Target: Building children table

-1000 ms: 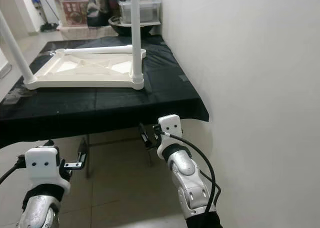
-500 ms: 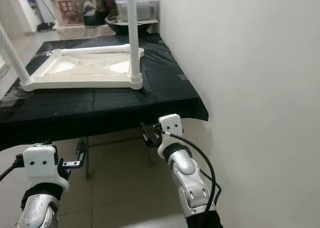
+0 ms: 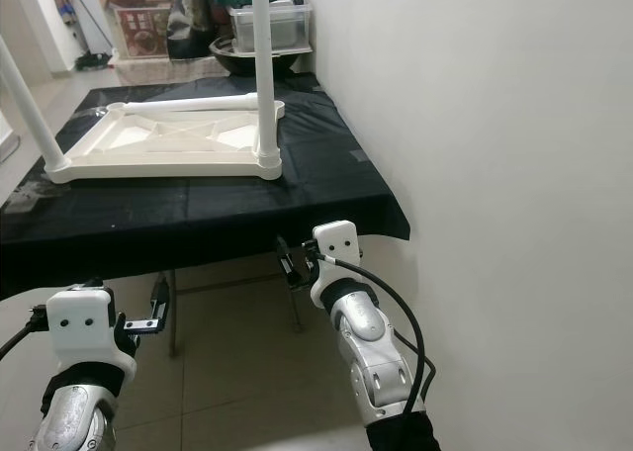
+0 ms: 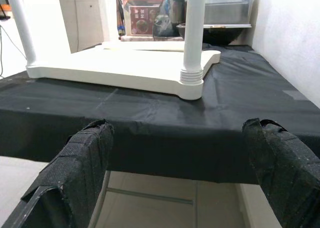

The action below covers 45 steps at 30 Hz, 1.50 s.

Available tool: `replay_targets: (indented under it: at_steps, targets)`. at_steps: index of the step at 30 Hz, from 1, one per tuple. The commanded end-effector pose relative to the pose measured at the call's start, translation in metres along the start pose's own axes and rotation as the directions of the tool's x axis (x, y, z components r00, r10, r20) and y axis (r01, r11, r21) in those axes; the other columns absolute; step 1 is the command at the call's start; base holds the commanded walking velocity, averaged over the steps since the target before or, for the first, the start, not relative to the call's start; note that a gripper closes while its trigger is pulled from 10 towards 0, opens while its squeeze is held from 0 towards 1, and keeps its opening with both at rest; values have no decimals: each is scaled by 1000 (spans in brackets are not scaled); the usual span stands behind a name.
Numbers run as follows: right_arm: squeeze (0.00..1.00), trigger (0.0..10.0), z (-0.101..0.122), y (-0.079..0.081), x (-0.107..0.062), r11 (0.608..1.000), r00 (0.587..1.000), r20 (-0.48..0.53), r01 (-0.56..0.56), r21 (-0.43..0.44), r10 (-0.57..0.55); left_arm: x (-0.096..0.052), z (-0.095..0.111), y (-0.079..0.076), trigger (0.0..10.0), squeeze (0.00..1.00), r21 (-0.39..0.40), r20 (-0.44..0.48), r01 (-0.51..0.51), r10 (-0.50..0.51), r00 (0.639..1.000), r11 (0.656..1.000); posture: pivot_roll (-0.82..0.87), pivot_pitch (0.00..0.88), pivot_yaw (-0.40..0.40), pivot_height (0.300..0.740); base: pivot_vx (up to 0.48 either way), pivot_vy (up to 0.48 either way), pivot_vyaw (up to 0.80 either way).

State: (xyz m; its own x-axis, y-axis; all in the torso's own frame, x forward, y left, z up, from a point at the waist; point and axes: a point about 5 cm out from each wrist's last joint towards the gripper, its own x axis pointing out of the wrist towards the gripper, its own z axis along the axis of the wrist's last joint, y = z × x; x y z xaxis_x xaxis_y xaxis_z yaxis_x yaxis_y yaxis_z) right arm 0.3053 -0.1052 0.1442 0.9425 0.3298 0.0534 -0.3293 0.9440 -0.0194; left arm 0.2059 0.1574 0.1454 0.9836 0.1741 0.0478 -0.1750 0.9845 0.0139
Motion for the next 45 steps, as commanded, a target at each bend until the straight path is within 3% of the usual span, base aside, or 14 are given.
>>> replay_targets:
  at_steps: [1, 45]
  targets:
    - [0, 10000, -3, 1, 0, 1000, 1000, -8, 4, 1, -4, -1, 2, 2, 10000, 0, 14, 4, -5, 5, 1000, 1000, -14, 0, 19, 740, 244, 0, 0]
    - [0, 10000, -2, 1, 2, 1000, 1000, 3, 6, 1, -6, -1, 2, 0, 10000, 0, 38, 6, 22, -22, 1000, 999, -13, 0, 17, 740, 330, 0, 0]
